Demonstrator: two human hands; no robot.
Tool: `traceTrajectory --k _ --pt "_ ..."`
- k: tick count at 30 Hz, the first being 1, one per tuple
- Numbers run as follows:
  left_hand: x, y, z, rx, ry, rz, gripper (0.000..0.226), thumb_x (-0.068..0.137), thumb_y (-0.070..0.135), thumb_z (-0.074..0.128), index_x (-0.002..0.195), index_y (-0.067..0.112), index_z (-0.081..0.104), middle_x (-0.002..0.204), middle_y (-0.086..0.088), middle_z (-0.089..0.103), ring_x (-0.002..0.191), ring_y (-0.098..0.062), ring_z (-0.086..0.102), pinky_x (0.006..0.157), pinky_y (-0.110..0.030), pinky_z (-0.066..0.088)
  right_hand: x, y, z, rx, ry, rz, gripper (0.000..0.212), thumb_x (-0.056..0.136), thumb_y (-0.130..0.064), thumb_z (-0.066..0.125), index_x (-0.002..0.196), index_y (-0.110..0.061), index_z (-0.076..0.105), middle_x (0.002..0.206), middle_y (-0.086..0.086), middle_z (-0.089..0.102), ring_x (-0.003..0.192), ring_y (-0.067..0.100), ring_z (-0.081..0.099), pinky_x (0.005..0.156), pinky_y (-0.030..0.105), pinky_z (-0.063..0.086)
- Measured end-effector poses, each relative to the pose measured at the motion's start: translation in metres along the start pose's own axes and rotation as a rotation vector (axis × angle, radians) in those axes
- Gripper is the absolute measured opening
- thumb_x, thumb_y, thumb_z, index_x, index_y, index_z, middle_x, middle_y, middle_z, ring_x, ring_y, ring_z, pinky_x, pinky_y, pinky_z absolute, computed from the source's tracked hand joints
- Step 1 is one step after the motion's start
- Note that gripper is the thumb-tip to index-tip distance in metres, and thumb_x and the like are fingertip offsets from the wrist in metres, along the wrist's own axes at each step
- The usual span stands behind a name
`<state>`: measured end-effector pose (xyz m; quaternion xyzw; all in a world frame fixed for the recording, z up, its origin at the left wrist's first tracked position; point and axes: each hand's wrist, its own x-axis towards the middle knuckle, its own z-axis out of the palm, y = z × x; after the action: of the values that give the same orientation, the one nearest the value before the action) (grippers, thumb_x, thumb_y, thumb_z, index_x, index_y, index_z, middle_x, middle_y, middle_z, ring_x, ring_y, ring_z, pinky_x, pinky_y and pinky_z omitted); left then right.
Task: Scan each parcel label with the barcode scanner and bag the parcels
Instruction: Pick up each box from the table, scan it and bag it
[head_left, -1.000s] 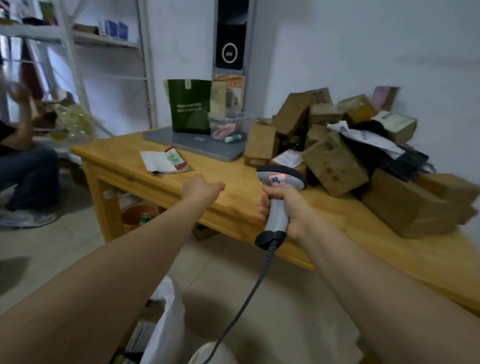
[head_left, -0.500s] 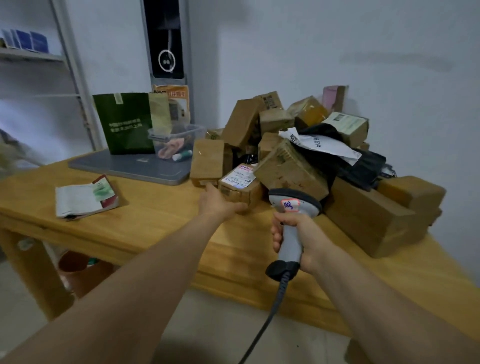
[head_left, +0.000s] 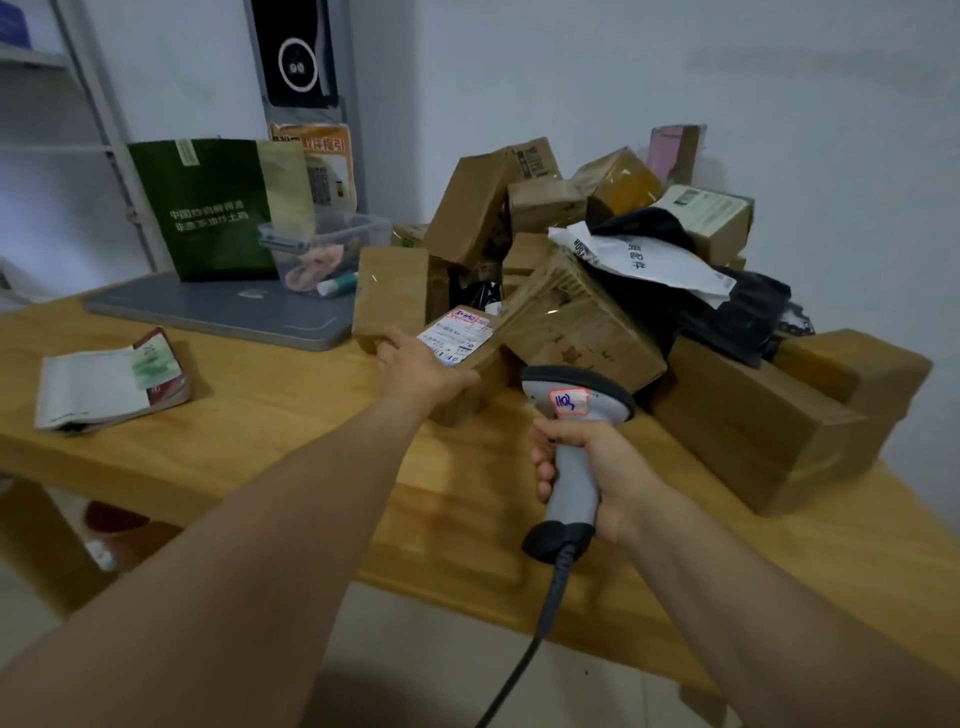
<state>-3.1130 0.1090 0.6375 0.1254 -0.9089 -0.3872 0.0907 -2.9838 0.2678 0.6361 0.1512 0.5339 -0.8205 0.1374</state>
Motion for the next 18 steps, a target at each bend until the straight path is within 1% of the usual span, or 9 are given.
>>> traceTrajectory --k 3,5,7,9,11,13,15,16,18 --pt "-0.001 -0.023 -0.034 0.068 -0.105 -0.009 0.11 0.057 0.043 0.087 0.143 0.008 0.029 0.137 -0.013 0.045 0.125 -0.03 0.044 0.102 -0.04 0.043 -0.009 0.007 0.006 0.008 -0.019 0.015 0.009 0.088 -0.011 0.061 0.09 -0.006 0.054 0.051 0.006 0.055 0.037 0.012 0.049 0.037 0.02 0.044" --pt "-0.008 -0.038 -0.067 0.076 -0.226 0.006 0.089 0.058 0.033 0.088 0.133 0.013 0.043 0.129 -0.006 0.051 0.117 -0.026 0.048 0.098 -0.037 0.045 -0.016 0.013 0.01 0.002 -0.037 0.015 0.008 0.088 -0.01 0.06 0.089 -0.006 0.054 0.05 0.005 0.055 0.037 0.012 0.048 0.037 0.02 0.044" --pt "-0.024 -0.05 -0.103 0.084 -0.386 0.016 0.07 0.069 0.016 0.082 0.128 0.024 0.046 0.123 -0.002 0.047 0.112 -0.023 0.044 0.092 -0.032 0.041 -0.023 0.02 0.015 -0.015 -0.046 0.016 0.008 0.088 -0.01 0.06 0.09 -0.006 0.054 0.05 0.005 0.055 0.037 0.012 0.048 0.037 0.02 0.044" --pt "-0.035 -0.062 -0.136 0.157 -0.484 0.016 0.073 0.076 0.007 0.076 0.139 0.029 0.045 0.135 -0.004 0.042 0.118 -0.025 0.041 0.093 -0.033 0.04 -0.031 0.027 0.019 -0.029 -0.05 0.022 0.008 0.088 -0.01 0.061 0.09 -0.006 0.055 0.051 0.005 0.056 0.037 0.012 0.049 0.038 0.02 0.044" --pt "-0.046 -0.072 -0.155 0.271 -0.419 0.03 0.064 0.084 0.004 0.066 0.14 0.031 0.048 0.147 -0.006 0.036 0.13 -0.029 0.038 0.099 -0.036 0.039 -0.038 0.033 0.024 -0.033 -0.054 0.023 0.008 0.087 -0.01 0.061 0.09 -0.006 0.056 0.052 0.005 0.056 0.037 0.012 0.049 0.038 0.02 0.044" --pt "-0.058 -0.08 -0.156 0.31 -0.203 0.067 0.05 0.094 0.006 0.053 0.139 0.028 0.05 0.147 -0.008 0.04 0.127 -0.028 0.043 0.095 -0.033 0.042 -0.046 0.037 0.028 -0.033 -0.052 0.014 0.007 0.087 -0.01 0.061 0.09 -0.005 0.055 0.052 0.006 0.056 0.037 0.013 0.049 0.037 0.021 0.044" --pt "-0.071 -0.086 -0.143 0.206 -0.038 0.082 0.041 0.099 0.023 0.048 0.14 0.03 0.049 0.148 -0.008 0.04 0.125 -0.029 0.045 0.094 -0.035 0.045 -0.052 0.04 0.031 -0.04 -0.05 0.005 0.007 0.088 -0.01 0.061 0.089 -0.005 0.055 0.052 0.005 0.055 0.036 0.012 0.049 0.036 0.021 0.044" --pt "-0.08 -0.087 -0.132 0.183 -0.008 0.111 0.043 0.099 0.035 0.045 0.142 0.033 0.046 0.153 -0.008 0.033 0.132 -0.031 0.038 0.103 -0.041 0.041 -0.055 0.041 0.033 -0.043 -0.048 0.003 0.006 0.088 -0.01 0.06 0.089 -0.006 0.055 0.051 0.005 0.055 0.036 0.012 0.049 0.037 0.02 0.044" --pt "-0.095 -0.084 -0.11 0.262 -0.079 0.183 0.054 0.095 0.059 0.039 0.145 0.04 0.037 0.159 -0.006 0.018 0.144 -0.034 0.014 0.115 -0.049 0.02 -0.06 0.042 0.036 -0.049 -0.048 -0.002 0.006 0.089 -0.009 0.059 0.088 -0.006 0.055 0.051 0.005 0.055 0.036 0.012 0.049 0.037 0.019 0.043"
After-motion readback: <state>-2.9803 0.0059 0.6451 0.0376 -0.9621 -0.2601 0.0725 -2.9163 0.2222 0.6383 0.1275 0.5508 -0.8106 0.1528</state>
